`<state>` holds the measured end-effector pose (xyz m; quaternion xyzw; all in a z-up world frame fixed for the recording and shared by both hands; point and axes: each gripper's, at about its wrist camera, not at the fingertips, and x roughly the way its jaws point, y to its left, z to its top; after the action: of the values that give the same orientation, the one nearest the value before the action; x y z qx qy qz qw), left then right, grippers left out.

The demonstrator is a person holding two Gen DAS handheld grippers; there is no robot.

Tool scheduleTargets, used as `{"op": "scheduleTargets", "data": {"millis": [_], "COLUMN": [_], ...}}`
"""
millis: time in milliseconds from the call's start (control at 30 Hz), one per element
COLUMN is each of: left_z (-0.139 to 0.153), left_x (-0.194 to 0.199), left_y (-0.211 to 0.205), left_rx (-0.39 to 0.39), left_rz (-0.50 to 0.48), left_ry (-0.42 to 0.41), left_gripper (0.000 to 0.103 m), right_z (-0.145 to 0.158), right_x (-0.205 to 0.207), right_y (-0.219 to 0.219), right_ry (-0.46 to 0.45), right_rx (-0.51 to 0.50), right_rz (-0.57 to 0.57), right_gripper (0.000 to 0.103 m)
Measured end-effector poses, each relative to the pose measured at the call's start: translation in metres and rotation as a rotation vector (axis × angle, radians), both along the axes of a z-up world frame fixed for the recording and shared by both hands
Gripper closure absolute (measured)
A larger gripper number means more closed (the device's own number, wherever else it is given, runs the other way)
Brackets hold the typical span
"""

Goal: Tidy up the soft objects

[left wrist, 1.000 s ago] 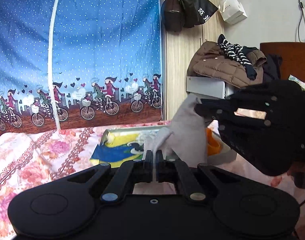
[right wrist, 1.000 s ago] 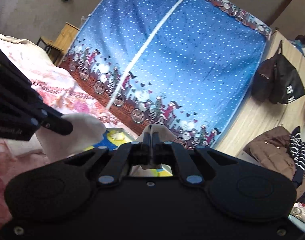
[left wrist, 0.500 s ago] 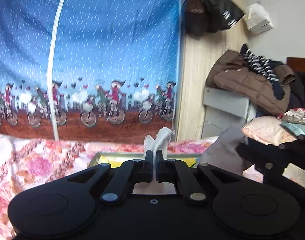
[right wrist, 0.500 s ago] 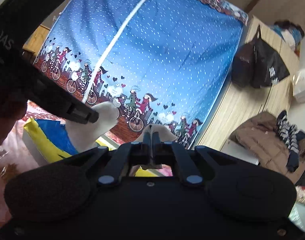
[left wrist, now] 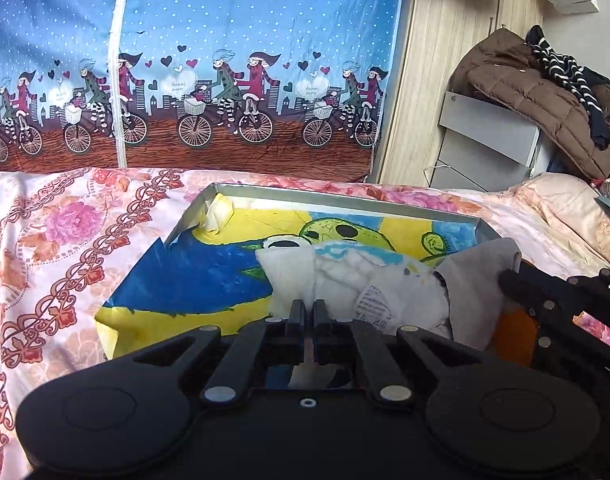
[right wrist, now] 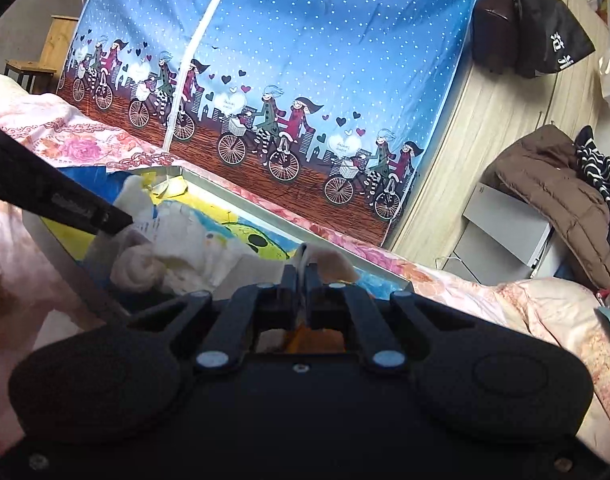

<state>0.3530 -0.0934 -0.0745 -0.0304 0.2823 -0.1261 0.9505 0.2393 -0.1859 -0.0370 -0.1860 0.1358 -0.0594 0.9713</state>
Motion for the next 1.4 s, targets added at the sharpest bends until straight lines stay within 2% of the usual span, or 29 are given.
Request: {"op": "scheduleTargets", "data": {"millis": [67, 200, 233, 367, 500, 533, 633, 700, 867, 933, 1133, 1400], "left_z": [0.004, 0.016, 0.020, 0.034, 0.051, 0.056, 0.070, 0.080, 0.104, 0.112, 0.130, 0.127], "left_x": [-0.003, -0.014, -0.016, -0.028, -0.054, -0.065, -0.100, -0.124, -0.179, -0.199, -0.244, -0.302], "left_y": [0.002, 0.006, 0.007, 0.014, 0.021, 0.022, 0.028, 0.034, 0.053, 0.057, 0.064, 0.074], "left_rx": [-0.006, -0.009, -0.016, -0.048, -0.052, -0.042, 0.006, 0.029, 0.014, 0.009, -0.027, -0.026], "left_rz": [0.002, 0.004, 0.004, 0.003, 0.021, 0.024, 0.026, 0.030, 0.068, 0.084, 0.088, 0.093], "left_ry": [0.009, 0.001, 0.003, 0.007, -0.037, -0.058, -0.142, -0.199, -0.303, -0.342, -0.367, -0.380], "left_gripper": [0.092, 0.083, 0.078, 0.064, 0.051, 0.046, 0.034, 0.026, 0.006, 0.001, 0.001, 0.001], "right_z": [0.003, 0.014, 0.019, 0.036, 0.054, 0.057, 0.068, 0.075, 0.082, 0.083, 0.077, 0.066], "right_x": [0.003, -0.010, -0.017, -0.030, -0.052, -0.059, -0.075, -0.088, -0.127, -0.144, -0.194, -0.248], "right_y": [-0.002, 0.003, 0.006, 0.005, 0.002, 0.001, 0.002, 0.003, 0.002, 0.002, 0.004, 0.010], "right_ry": [0.002, -0.017, -0.021, -0.034, -0.054, -0.063, -0.107, -0.133, -0.209, -0.236, -0.288, -0.276], "right_rx": [0.001, 0.014, 0.020, 0.039, 0.095, 0.101, 0.115, 0.151, 0.262, 0.300, 0.437, 0.493], "right_rz": [-0.004, -0.013, -0.014, -0.022, -0.029, -0.028, -0.027, -0.029, -0.005, 0.002, -0.003, -0.030], "right_gripper": [0.097, 0.067, 0.061, 0.046, 0.025, 0.017, 0.005, 0.001, 0.001, 0.000, 0.000, 0.000]}}
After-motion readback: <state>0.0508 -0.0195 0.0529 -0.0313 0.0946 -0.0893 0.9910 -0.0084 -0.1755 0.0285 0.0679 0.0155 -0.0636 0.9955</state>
